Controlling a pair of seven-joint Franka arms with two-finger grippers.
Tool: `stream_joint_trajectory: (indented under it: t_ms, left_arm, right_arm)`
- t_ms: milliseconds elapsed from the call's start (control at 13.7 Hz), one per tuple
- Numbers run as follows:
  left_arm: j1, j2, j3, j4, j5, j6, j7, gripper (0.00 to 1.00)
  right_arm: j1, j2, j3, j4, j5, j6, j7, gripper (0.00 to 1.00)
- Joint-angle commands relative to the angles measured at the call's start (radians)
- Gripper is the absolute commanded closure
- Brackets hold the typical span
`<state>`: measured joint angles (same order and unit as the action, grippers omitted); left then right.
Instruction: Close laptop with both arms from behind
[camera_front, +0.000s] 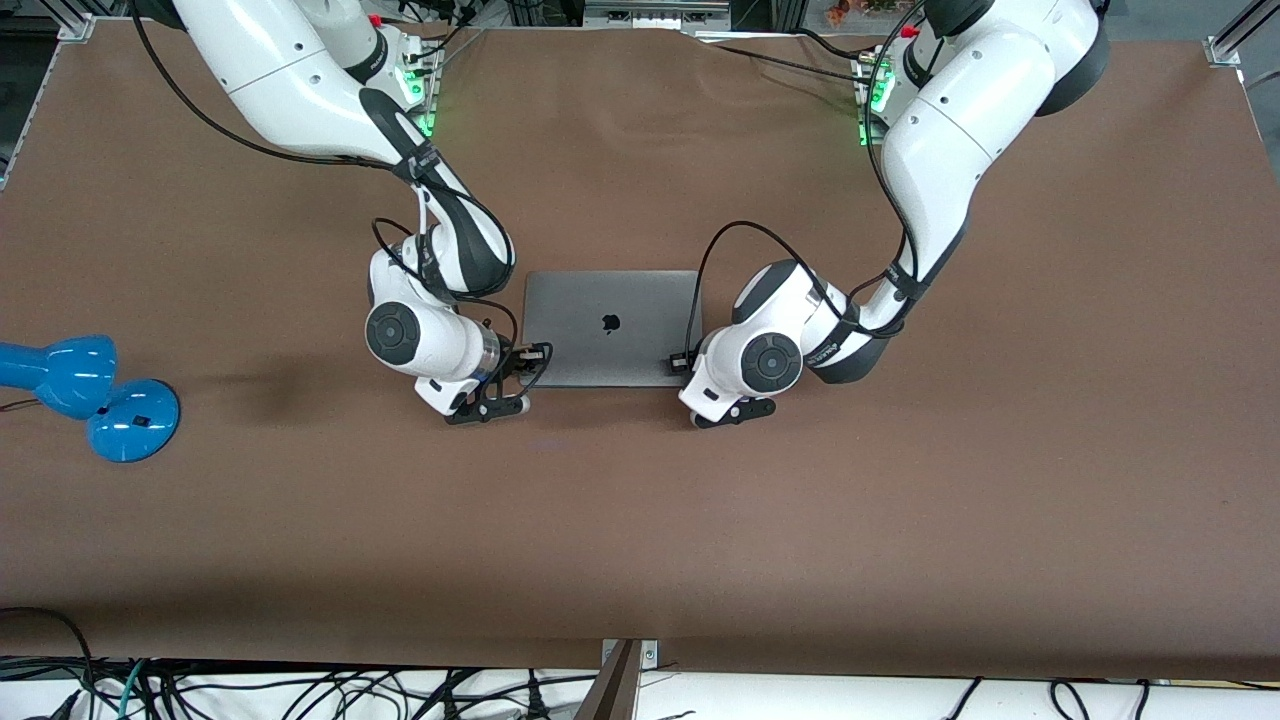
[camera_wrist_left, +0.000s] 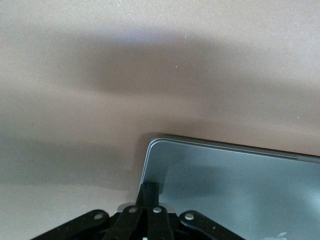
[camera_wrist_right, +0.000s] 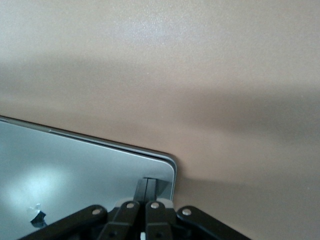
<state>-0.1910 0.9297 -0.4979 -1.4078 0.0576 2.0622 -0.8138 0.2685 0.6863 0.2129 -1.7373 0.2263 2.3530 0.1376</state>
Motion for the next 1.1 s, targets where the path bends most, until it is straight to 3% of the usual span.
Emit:
stream_joint_trajectory:
  t_ms: [0,73,146,220,293,366,439,512,659,878,1024]
  left_arm:
    - [-0.036,0.024,0.031,0.033,0.031,0.012,0.004,1.00]
    - [-0.041,0.024,0.038,0.033,0.031,0.015,0.004,1.00]
    - [-0.039,0.023,0.036,0.033,0.030,0.013,0.002,0.79]
    - [-0.035,0.017,0.038,0.033,0.031,0.013,0.001,0.13]
    - [-0.031,0.006,0.038,0.033,0.036,0.010,0.002,0.00]
    - [-0.025,-0.011,0.036,0.033,0.045,0.007,0.002,0.00]
    - [-0.007,-0.026,0.032,0.032,0.047,-0.002,0.002,0.00]
    - [0.007,-0.053,0.029,0.015,0.047,-0.022,0.024,0.00]
    - [0.033,-0.119,0.025,-0.008,0.036,-0.100,0.126,0.00]
    - [0.036,-0.283,0.027,-0.089,0.022,-0.143,0.125,0.00]
    - [0.047,-0.417,0.033,-0.186,0.004,-0.146,0.146,0.00]
  right_arm:
    - [0.015,0.024,-0.007,0.021,0.004,0.025,-0.016,1.00]
    - [0.024,0.024,-0.013,0.022,0.005,0.025,-0.018,1.00]
    - [0.032,0.024,-0.021,0.030,0.005,0.025,-0.021,1.00]
    - [0.037,0.021,-0.027,0.039,0.008,0.017,-0.018,1.00]
    - [0.037,0.013,-0.029,0.041,0.013,0.011,-0.012,0.89]
    - [0.038,0.004,-0.029,0.041,0.015,0.009,-0.010,0.58]
    - [0.040,-0.010,-0.029,0.041,0.013,0.008,-0.010,0.39]
    - [0.040,-0.031,-0.029,0.041,0.011,-0.003,-0.010,0.22]
    - [0.040,-0.091,-0.029,0.041,0.001,-0.082,-0.013,0.03]
    - [0.015,-0.235,-0.033,0.041,-0.036,-0.280,-0.006,0.01]
    - [-0.021,-0.339,-0.035,0.041,-0.131,-0.394,0.007,0.00]
